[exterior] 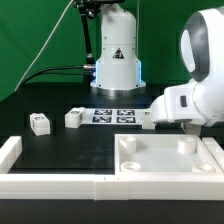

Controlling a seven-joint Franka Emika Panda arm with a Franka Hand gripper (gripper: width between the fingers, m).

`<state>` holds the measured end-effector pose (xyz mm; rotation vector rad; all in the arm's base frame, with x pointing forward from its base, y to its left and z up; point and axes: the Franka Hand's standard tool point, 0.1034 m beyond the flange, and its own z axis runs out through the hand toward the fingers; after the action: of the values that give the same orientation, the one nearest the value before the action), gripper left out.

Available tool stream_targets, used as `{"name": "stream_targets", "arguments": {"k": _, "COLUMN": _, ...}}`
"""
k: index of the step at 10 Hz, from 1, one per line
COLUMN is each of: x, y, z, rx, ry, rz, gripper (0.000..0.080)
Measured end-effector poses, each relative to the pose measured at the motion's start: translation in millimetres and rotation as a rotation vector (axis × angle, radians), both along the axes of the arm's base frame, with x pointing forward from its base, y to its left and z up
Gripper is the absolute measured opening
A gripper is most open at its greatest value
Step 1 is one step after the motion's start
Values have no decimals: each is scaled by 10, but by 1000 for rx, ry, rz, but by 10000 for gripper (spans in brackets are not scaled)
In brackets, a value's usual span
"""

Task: Assemble one leg

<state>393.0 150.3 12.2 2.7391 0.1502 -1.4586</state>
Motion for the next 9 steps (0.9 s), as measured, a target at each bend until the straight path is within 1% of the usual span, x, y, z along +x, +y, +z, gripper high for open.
{"name": "stream_targets", "arguments": {"k": 2, "x": 1, "y": 1, "z": 0, "rx": 0, "ry": 0, "rz": 0, "gripper": 649}}
{"name": "stream_targets", "arguments": {"k": 3, "x": 0, "y": 3, "z": 0, "rx": 0, "ry": 0, "rz": 1, "gripper": 561}}
{"name": "stream_targets", "arguments": {"k": 4, "x": 0, "y": 2, "z": 0, "rx": 0, "ry": 0, "rz": 1, "gripper": 427}}
{"name": "stream_targets", "arguments": {"k": 5, "x": 0, "y": 2, "z": 0, "rx": 0, "ry": 0, "rz": 1, "gripper": 427}}
{"name": "stream_targets", "arguments": {"k": 6, "x": -1, "y": 2, "z": 0, "rx": 0, "ry": 0, "rz": 1, "gripper": 288}}
{"name": "stream_targets", "arguments": {"k": 9, "x": 0, "y": 2, "z": 0, "rx": 0, "ry": 0, "rz": 1, "gripper": 289}}
